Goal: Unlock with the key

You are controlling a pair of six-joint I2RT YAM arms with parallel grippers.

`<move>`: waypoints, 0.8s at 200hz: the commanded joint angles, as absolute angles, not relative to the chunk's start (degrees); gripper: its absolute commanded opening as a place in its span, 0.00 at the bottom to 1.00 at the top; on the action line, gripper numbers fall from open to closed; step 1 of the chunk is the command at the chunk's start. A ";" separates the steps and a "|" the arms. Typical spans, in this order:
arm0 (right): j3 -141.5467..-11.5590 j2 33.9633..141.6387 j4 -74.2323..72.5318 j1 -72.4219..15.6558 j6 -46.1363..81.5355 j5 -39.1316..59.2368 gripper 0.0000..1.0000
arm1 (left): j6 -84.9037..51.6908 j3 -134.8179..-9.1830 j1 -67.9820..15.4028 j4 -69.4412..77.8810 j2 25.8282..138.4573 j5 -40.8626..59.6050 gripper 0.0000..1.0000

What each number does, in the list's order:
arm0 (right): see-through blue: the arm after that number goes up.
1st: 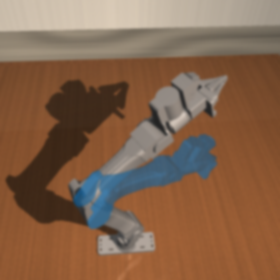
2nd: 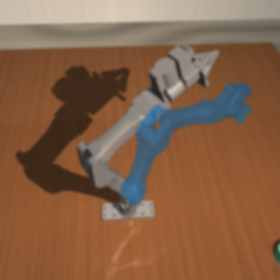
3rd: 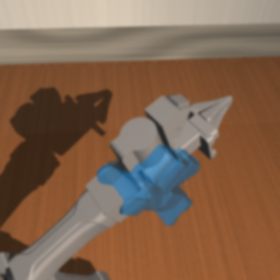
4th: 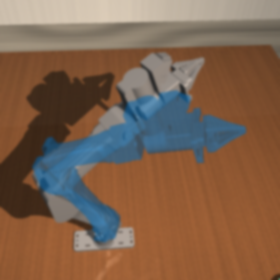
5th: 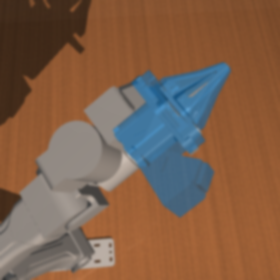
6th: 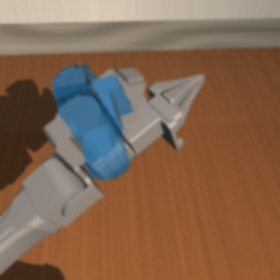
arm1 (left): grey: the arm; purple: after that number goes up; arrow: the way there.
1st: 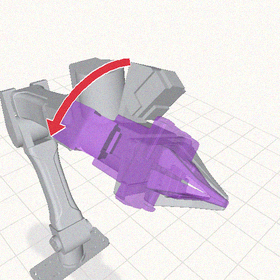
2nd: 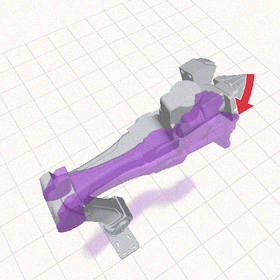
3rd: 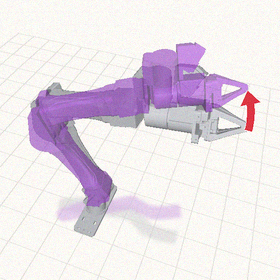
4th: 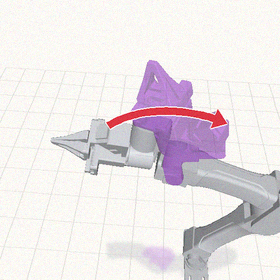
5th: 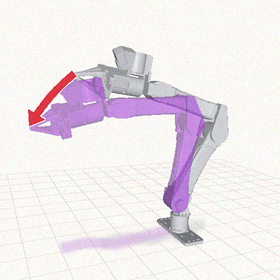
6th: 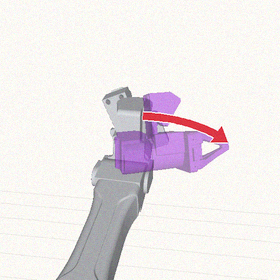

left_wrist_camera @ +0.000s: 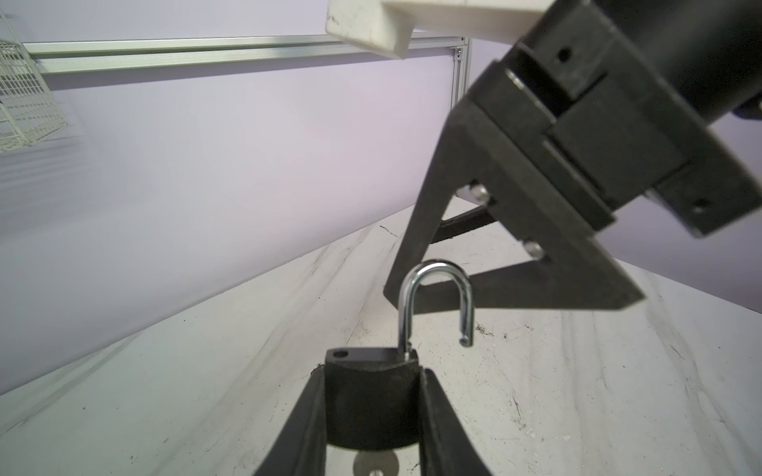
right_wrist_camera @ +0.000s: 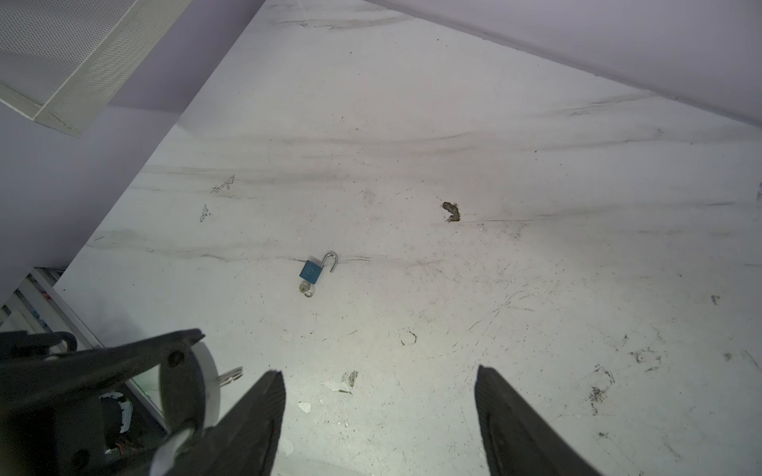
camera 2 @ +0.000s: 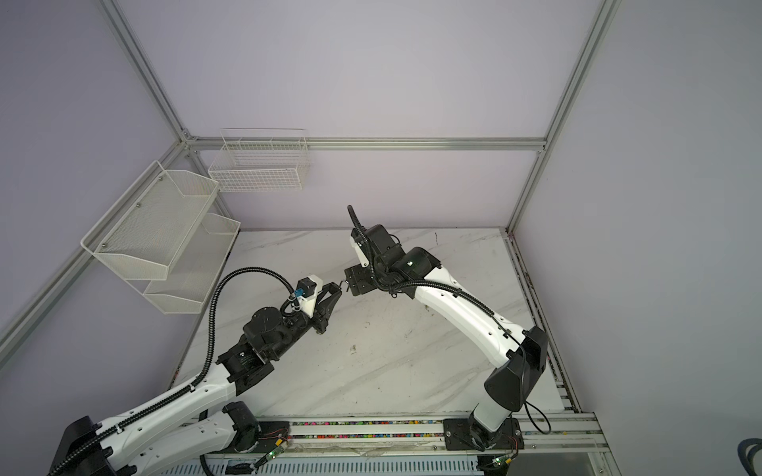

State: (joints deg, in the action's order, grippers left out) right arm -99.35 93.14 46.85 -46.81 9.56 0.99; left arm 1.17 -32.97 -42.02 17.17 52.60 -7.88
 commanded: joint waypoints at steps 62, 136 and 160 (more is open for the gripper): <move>-92.38 85.62 44.46 -42.36 13.89 -3.77 0.82 | -6.12 -36.61 -41.87 14.43 54.37 -11.65 0.00; -76.10 76.39 32.69 -33.66 20.90 -0.48 0.96 | -33.92 -54.82 -47.77 -11.19 64.31 -19.21 0.00; -70.45 74.28 28.65 -30.78 23.38 0.94 0.97 | -43.34 -58.71 -49.96 -17.08 68.36 -20.55 0.00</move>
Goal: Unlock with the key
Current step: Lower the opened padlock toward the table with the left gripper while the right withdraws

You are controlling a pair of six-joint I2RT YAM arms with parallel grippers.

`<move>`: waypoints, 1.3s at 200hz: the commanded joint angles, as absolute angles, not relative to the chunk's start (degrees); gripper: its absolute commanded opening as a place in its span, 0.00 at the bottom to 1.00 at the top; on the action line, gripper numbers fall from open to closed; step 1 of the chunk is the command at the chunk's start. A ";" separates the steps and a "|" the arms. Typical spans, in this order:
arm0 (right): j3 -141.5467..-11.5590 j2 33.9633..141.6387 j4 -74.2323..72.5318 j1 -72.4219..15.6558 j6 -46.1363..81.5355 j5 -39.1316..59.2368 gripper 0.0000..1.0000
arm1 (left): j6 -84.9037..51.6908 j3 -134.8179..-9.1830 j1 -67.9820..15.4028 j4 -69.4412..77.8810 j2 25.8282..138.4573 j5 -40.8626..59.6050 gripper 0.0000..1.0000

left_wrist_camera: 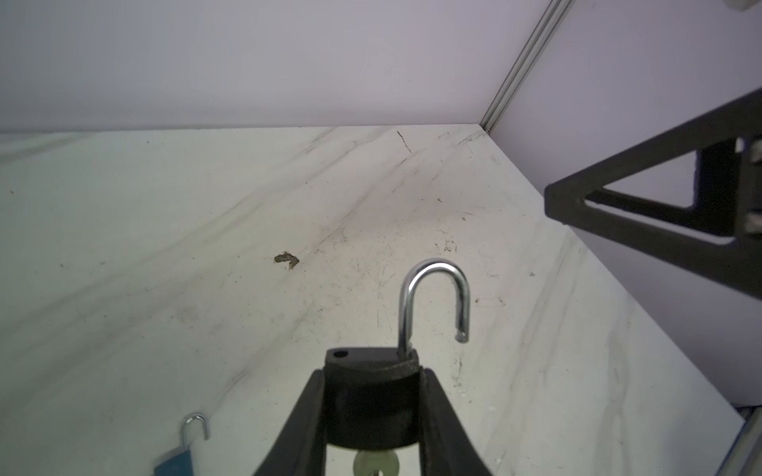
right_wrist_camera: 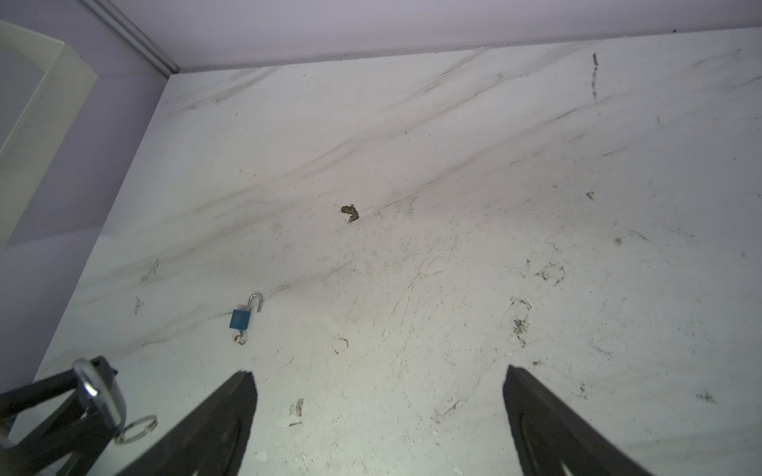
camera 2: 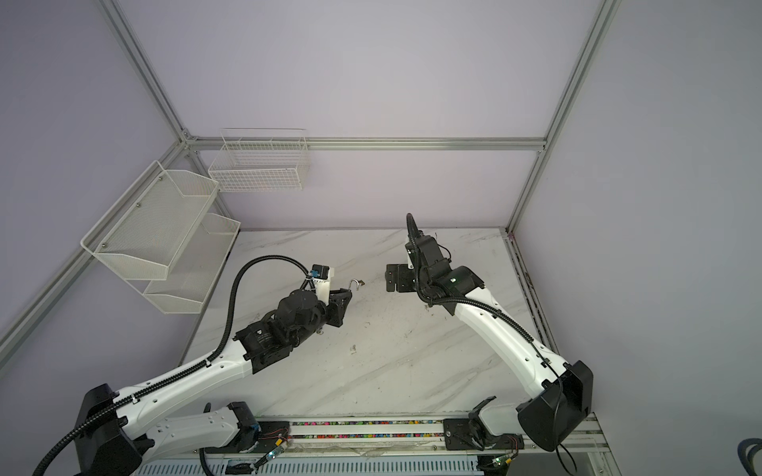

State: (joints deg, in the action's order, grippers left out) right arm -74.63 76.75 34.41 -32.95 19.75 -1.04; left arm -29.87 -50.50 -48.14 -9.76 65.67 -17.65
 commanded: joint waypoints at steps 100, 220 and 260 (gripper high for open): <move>-55.38 70.07 18.61 -16.52 26.43 6.62 0.97 | -57.57 -74.34 -54.05 -28.47 93.78 -17.45 0.00; -51.32 71.75 13.36 -11.16 27.69 7.31 0.97 | -63.46 -88.44 -54.59 -37.18 115.17 -15.65 0.00; -50.60 71.46 12.30 -11.16 27.25 7.09 0.97 | -61.44 -89.12 -54.62 -38.01 117.69 -13.03 0.00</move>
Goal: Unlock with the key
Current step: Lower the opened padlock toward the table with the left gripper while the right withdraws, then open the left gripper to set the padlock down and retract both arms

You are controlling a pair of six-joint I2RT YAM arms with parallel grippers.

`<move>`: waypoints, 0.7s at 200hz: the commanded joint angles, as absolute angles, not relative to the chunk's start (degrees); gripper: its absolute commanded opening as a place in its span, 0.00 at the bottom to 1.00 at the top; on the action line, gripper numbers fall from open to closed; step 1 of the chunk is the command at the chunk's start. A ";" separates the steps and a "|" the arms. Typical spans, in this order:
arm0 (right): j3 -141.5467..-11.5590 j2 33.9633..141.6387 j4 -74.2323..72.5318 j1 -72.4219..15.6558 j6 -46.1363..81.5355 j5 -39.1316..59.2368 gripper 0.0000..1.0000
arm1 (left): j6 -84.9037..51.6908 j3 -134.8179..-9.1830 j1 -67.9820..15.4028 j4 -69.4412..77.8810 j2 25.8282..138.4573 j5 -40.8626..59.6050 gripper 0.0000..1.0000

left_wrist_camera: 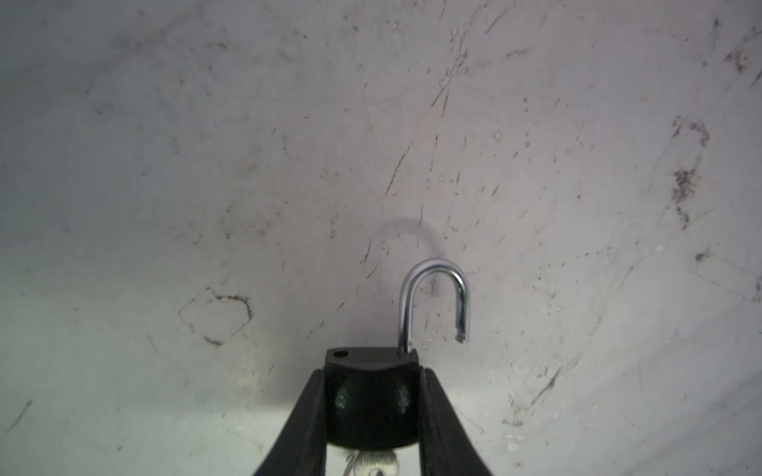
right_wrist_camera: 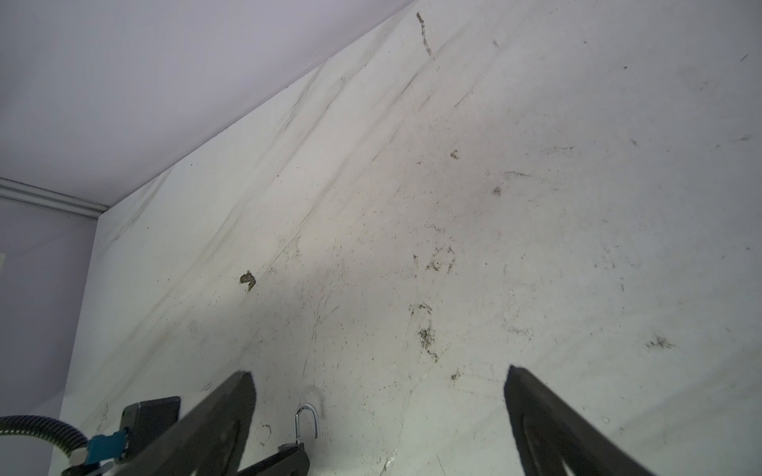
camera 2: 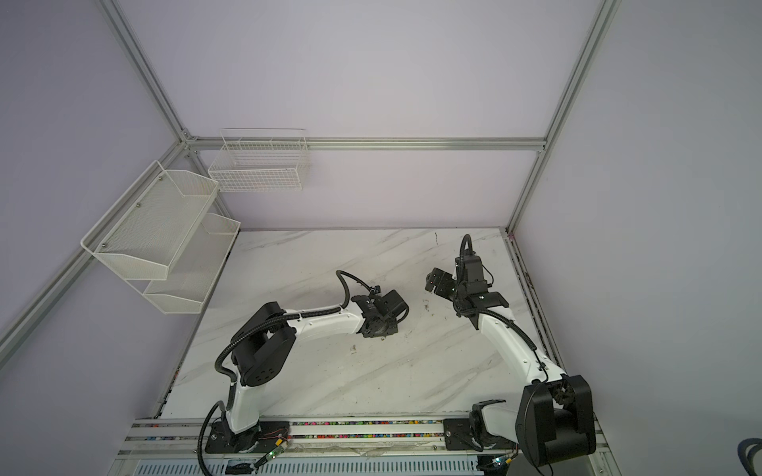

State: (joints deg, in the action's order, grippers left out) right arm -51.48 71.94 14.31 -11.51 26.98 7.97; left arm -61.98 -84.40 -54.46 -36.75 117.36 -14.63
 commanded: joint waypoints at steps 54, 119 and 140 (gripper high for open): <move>-50.22 71.59 11.96 -11.18 27.07 6.32 0.97 | -62.93 -88.66 -54.75 -40.31 118.44 -14.97 0.20; -50.09 70.68 9.07 -11.21 28.08 5.43 0.97 | -61.19 -89.03 -54.35 -40.31 111.11 -17.93 0.67; -50.23 69.81 7.53 -11.19 29.51 1.01 0.97 | -60.72 -86.37 -53.55 -40.24 105.31 -20.48 0.90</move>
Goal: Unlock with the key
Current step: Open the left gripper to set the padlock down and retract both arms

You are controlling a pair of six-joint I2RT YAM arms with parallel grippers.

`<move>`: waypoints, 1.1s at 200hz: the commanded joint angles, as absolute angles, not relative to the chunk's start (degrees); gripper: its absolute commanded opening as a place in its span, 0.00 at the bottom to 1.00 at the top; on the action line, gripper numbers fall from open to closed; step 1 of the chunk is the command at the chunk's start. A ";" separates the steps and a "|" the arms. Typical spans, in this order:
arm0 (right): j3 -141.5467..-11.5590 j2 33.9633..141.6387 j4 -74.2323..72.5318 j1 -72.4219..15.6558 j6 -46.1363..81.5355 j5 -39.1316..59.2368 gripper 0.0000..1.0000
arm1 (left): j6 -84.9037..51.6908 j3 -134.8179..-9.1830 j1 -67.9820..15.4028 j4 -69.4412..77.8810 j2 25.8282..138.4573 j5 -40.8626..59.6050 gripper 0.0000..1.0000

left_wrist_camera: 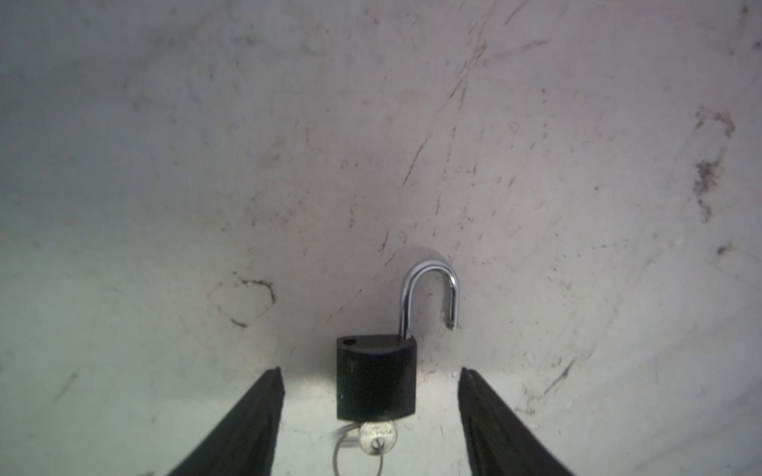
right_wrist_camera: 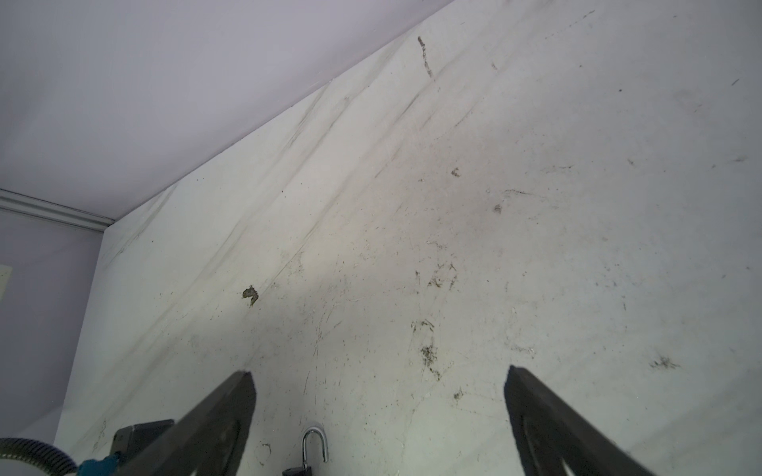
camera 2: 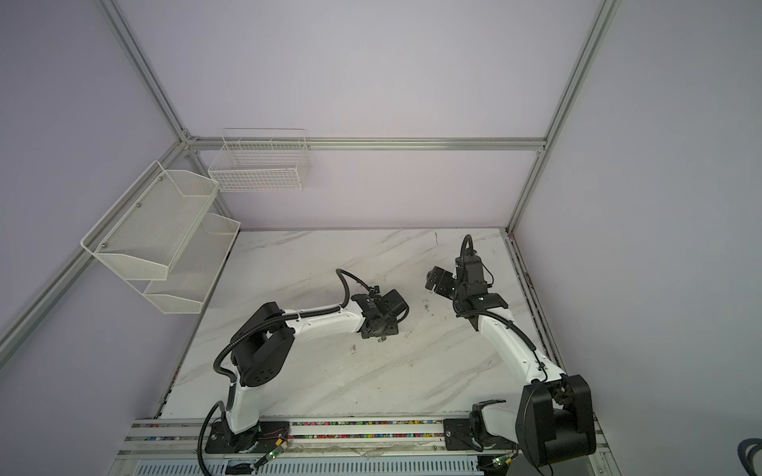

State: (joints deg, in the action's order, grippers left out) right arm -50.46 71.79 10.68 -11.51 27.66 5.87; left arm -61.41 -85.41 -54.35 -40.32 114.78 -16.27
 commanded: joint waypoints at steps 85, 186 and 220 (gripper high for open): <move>-40.38 69.47 -15.65 -11.14 29.47 -25.85 0.97 | -47.21 -60.71 -32.93 -37.22 70.13 -41.52 1.00; -35.15 94.52 -50.06 -5.84 9.37 -25.45 0.97 | -7.81 -25.86 -3.20 29.29 74.33 -37.40 1.00; -32.70 97.38 -63.22 -3.65 3.46 -16.06 0.97 | -6.28 -20.38 -1.27 47.65 79.63 -27.44 1.00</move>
State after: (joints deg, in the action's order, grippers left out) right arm -33.45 96.44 -48.69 -4.64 9.52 -23.18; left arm -11.42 -23.29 -2.44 26.26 78.17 -36.03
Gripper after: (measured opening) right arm 0.975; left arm 0.997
